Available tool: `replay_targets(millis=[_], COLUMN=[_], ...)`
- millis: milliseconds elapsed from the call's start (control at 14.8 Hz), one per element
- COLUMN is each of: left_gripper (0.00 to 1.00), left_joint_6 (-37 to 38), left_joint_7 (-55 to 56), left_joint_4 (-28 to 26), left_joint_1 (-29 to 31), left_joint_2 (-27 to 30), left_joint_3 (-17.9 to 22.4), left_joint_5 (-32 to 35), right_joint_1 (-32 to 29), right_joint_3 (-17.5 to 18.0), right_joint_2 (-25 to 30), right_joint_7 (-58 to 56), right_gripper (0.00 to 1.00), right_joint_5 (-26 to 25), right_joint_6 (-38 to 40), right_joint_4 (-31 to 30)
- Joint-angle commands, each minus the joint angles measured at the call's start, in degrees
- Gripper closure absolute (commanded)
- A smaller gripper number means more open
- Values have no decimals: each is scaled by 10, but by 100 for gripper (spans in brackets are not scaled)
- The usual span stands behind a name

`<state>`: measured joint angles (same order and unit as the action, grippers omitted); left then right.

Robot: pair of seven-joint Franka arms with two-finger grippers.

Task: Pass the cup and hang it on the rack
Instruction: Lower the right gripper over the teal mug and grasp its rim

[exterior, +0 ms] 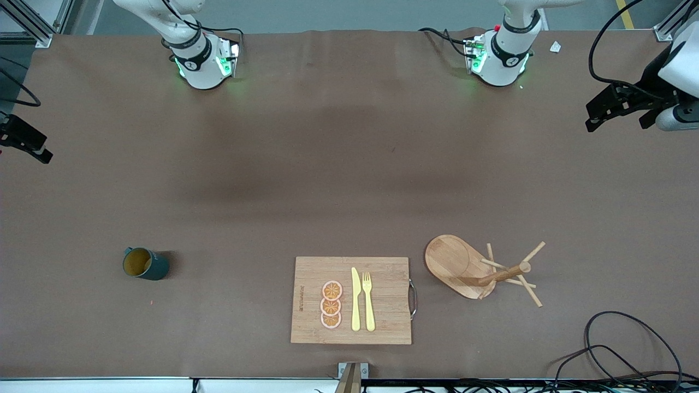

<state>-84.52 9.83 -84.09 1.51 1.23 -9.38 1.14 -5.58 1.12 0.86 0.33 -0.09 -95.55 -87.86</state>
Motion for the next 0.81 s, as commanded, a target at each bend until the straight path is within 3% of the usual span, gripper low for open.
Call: replay_targets(millis=[0,203,475,610,746], left_gripper=[0,0,0,0,0], left_joint_6=[7,7,6,6,6], left_joint_7=[-11,-10,-3,-3,-3], left_joint_4=[4,4,5,5,4], left_joint_1=[1,2,2,2,1], left_joint_2=[6,4,3,2,-1], left_joint_3=[-4,-3,-3,-2,-3], left_joint_5=[11,11,7,4,4], right_joint_1=[-1,0,15,3,11], right_joint_3=[-1,-1,3,1,1], right_joint_2=[0,-19,-130,-178,-248], right_joint_7=[-4,-5,-2,-9,-3], right_gripper=[0,0,0,0,0], right_joint_5=[2,4,5,32,15], right_joint_6=[4,-1,-53,-99,-162], right_joint_4=[5,5,12,11,11])
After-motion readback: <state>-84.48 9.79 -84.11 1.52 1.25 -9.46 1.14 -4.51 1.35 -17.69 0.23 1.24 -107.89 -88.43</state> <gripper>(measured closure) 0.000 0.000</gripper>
